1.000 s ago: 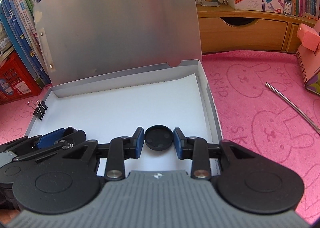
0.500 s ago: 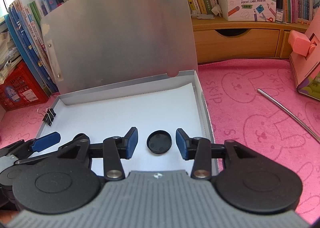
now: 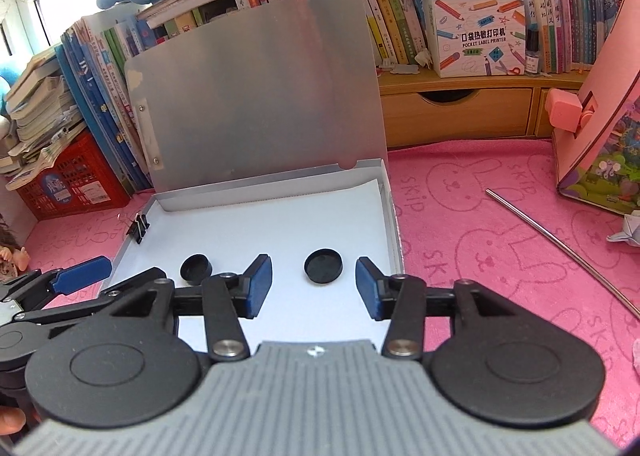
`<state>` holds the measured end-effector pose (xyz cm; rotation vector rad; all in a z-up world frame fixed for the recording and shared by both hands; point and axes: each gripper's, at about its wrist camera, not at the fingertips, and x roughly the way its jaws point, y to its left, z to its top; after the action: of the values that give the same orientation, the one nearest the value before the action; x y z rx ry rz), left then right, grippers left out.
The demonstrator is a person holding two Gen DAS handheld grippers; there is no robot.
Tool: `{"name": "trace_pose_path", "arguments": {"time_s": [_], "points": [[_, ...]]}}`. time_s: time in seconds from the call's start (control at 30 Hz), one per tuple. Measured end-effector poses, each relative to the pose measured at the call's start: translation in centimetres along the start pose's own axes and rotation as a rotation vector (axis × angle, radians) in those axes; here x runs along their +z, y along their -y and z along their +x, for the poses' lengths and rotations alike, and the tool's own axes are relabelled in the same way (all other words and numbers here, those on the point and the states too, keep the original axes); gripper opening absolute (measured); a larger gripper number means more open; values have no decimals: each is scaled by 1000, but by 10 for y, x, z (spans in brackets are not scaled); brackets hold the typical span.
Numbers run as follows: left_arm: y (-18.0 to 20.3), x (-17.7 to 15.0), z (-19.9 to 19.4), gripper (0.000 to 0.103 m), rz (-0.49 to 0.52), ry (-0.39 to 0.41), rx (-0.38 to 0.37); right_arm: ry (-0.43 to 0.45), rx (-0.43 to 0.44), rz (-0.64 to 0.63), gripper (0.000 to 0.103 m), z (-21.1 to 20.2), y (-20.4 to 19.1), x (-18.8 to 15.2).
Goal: Organize objects
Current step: 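Withdraw both tools from the box and move back over the soft items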
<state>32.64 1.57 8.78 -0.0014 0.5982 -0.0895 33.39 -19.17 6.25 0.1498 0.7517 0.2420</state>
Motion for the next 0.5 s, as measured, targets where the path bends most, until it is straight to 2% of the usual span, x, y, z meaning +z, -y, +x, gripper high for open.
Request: {"name": "trace_pose_path", "arguments": {"time_s": [0.23,0.5], "points": [[8,-11,-36,75,3,27,-55,18,40,-46,64,-32,-2,-15],[23,-36,-73,77,69,45,-93,53,78,-100,65,-65,-3,-36]]}}
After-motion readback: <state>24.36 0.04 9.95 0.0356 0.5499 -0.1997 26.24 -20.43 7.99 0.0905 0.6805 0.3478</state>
